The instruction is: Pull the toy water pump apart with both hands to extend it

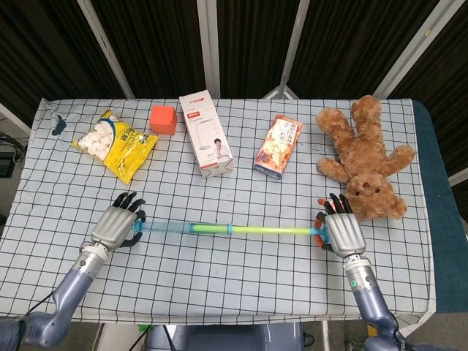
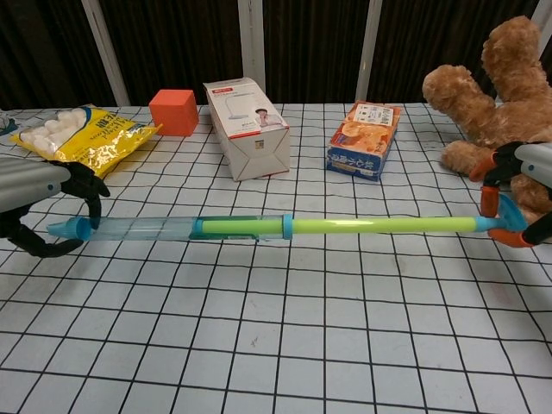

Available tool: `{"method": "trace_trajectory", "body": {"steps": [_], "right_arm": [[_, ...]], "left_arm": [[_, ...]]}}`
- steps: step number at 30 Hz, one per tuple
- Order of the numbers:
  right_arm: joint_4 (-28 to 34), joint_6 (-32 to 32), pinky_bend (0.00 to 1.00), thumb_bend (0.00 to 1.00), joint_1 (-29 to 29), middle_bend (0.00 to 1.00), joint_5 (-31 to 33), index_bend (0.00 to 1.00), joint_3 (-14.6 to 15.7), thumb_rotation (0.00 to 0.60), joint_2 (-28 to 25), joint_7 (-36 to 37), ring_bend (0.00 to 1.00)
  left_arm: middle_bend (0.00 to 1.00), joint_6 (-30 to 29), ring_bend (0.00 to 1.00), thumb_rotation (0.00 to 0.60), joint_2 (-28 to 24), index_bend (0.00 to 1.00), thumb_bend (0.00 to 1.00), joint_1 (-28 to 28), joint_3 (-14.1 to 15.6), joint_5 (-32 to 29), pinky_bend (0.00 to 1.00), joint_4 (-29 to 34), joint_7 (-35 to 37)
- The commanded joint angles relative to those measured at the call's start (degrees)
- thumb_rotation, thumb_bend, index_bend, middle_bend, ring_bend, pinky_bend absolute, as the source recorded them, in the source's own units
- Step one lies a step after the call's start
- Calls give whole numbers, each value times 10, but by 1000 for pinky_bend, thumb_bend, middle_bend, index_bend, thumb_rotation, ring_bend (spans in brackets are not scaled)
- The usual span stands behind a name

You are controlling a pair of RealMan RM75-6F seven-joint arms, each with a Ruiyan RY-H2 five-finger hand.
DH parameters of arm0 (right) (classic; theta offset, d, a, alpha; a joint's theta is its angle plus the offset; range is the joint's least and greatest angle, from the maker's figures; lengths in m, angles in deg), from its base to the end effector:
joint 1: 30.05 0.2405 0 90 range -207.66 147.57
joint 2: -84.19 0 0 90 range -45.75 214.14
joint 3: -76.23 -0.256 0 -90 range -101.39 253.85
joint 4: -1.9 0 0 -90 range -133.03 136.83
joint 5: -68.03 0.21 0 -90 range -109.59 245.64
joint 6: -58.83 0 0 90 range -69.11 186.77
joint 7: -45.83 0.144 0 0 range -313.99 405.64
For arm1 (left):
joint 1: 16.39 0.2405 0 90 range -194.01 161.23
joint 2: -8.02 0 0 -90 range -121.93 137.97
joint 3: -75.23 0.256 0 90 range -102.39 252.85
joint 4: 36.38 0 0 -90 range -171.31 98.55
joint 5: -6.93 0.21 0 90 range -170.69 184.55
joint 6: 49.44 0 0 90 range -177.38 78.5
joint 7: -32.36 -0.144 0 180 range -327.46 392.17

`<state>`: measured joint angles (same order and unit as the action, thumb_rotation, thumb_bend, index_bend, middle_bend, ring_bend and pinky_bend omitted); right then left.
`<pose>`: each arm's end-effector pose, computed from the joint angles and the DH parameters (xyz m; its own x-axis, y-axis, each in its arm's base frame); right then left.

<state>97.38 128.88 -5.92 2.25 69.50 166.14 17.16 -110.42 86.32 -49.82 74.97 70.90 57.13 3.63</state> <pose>-0.2277 -0.2702 0.0361 0.4769 -0.1883 0.8585 -0.8788 -0.1174 0.4625 -0.2250 0.2856 0.0238 0.6190 0.2979 0.7267 0.7831 -0.3049 -0.5421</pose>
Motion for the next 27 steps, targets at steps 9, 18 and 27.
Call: {"method": "trace_trajectory", "body": {"steps": [9,18,27], "right_arm": [[14,15,0,409,-10,224,14,663,-5,600,-20,-6,0],[20,25,0,409,-15,224,21,663,-11,600,-34,-6,0],[16,27,0,409,-16,223,31,663,-15,600,-37,-9,0]], "left_arm": [[140,3,0,600,-34,477,601,4,-4,9,0,12,10],[142,6,0,600,-40,477,603,5,-6,11,0,8,11],[142,10,0,600,-48,477,603,5,-8,14,0,11,11]]}}
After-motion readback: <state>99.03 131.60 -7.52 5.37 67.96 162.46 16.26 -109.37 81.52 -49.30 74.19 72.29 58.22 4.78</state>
